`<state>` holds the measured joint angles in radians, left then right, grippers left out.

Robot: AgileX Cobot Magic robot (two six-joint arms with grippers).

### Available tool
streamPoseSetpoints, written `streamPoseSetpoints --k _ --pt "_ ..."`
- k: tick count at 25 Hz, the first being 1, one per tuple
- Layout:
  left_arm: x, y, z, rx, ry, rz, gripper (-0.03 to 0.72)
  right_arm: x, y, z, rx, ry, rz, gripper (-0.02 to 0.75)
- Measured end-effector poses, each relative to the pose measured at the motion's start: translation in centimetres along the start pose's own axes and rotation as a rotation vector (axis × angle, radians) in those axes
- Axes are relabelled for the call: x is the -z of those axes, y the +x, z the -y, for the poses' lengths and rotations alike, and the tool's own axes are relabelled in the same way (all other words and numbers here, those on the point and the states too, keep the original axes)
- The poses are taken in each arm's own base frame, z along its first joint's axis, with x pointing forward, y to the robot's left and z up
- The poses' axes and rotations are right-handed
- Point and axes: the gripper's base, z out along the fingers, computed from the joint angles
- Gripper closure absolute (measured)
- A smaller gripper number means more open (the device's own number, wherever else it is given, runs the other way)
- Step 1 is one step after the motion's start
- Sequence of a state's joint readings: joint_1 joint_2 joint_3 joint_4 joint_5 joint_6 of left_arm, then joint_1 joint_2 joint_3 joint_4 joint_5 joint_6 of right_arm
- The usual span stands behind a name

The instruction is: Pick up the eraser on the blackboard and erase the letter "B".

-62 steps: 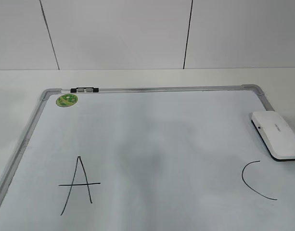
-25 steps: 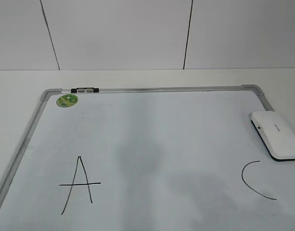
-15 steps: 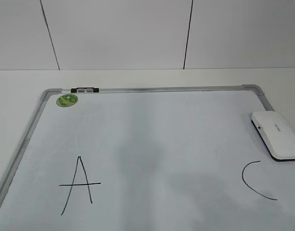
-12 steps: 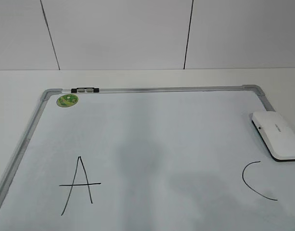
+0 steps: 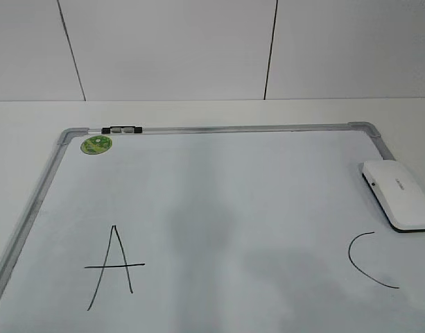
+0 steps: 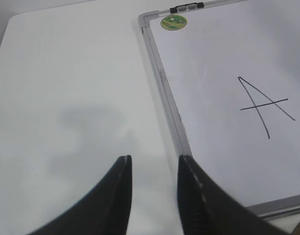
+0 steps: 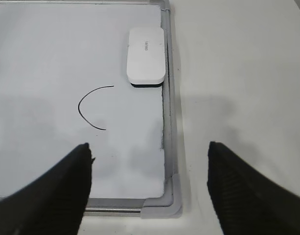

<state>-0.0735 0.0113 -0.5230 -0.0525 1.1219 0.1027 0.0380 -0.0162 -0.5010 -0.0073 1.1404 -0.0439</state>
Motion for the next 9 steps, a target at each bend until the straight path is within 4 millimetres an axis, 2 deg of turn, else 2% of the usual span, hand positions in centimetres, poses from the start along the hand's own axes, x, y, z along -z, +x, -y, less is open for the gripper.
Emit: streamPoseSetpoints --k 9 --pt "0.0 0.0 0.01 0.002 0.001 0.0 0.446 0.0 0.0 0.0 0.0 0.0 0.0 0.151"
